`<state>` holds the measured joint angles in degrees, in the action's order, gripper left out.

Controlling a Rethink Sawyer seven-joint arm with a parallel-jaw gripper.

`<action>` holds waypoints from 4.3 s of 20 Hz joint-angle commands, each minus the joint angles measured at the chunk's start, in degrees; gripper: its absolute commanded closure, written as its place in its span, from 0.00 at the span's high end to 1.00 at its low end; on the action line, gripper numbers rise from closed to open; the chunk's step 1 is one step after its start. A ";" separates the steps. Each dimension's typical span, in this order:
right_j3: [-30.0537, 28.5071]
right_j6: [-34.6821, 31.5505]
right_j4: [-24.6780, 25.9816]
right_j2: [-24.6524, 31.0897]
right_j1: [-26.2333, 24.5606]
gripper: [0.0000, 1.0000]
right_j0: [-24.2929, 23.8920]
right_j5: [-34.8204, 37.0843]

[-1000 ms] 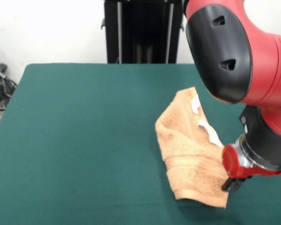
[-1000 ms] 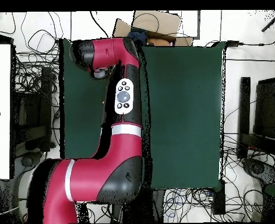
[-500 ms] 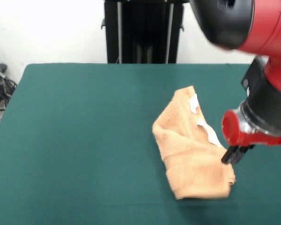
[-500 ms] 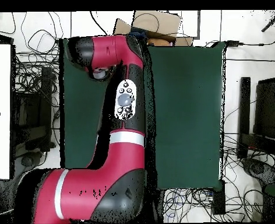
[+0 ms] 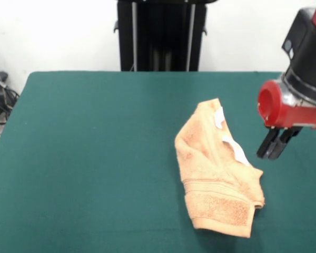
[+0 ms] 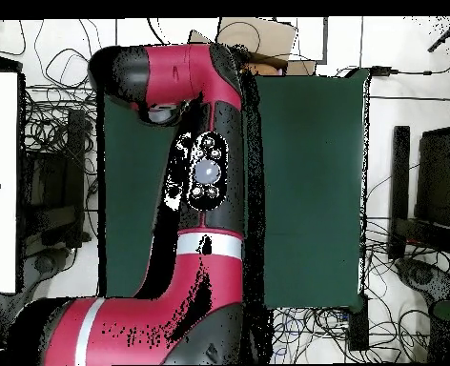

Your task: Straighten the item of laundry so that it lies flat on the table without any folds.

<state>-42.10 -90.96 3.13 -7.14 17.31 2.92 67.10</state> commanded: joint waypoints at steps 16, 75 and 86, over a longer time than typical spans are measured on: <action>-8.38 -6.64 3.81 1.27 -4.14 0.00 1.85 -2.69; -5.81 -9.72 7.32 0.87 -8.31 1.00 3.52 -5.15; -6.74 -11.09 6.85 0.01 -8.95 1.00 4.03 -7.36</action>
<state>-42.04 -90.96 8.15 -7.76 9.17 6.14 64.16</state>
